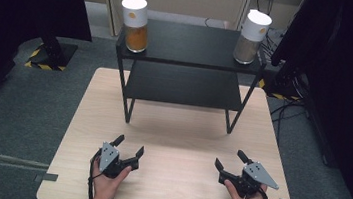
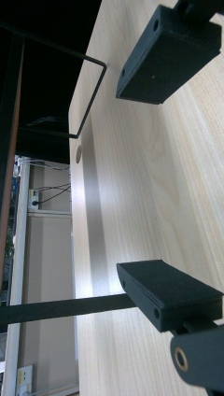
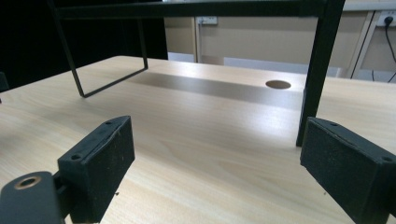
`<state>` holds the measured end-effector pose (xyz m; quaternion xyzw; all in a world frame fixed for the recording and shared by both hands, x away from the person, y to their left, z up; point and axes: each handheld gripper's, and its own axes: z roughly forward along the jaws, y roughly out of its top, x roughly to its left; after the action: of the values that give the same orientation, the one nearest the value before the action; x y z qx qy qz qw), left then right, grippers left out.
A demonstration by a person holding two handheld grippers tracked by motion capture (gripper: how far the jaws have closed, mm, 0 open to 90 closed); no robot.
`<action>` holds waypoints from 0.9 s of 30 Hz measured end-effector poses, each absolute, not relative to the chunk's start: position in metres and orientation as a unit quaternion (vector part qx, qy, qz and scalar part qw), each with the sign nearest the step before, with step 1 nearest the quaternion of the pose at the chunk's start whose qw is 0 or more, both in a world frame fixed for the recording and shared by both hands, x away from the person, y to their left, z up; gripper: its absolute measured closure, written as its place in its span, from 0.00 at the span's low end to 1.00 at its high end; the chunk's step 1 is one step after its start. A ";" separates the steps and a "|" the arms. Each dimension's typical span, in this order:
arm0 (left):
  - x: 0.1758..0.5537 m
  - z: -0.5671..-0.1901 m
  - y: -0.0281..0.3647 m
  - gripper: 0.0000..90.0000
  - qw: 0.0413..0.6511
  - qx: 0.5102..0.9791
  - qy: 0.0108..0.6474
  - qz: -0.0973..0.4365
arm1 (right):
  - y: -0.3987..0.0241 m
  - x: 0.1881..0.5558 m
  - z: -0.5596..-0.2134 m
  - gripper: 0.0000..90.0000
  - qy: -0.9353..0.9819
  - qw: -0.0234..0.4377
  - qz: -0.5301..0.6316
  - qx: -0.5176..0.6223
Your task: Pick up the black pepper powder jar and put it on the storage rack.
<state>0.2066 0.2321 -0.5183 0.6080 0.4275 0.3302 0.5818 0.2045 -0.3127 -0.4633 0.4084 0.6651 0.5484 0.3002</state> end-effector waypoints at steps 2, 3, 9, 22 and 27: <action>0.207 -0.518 0.232 0.15 0.582 0.608 0.428 0.330 | -0.313 0.204 -0.466 0.11 0.666 0.298 0.548 0.410; 0.207 -0.518 0.232 0.15 0.582 0.608 0.428 0.330 | -0.313 0.204 -0.467 0.11 0.666 0.298 0.547 0.410; 0.207 -0.518 0.232 0.15 0.582 0.608 0.427 0.330 | -0.313 0.205 -0.473 0.11 0.671 0.291 0.542 0.414; 0.207 -0.518 0.232 0.15 0.582 0.608 0.428 0.329 | -0.313 0.204 -0.484 0.11 0.676 0.285 0.535 0.419; 0.207 -0.518 0.232 0.15 0.582 0.608 0.428 0.330 | -0.311 0.205 -0.484 0.11 0.682 0.286 0.530 0.415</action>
<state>0.2066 0.2322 -0.5182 0.6080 0.4278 0.3296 0.5819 0.2045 -0.3105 -0.4845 0.4150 0.6823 0.5296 0.2859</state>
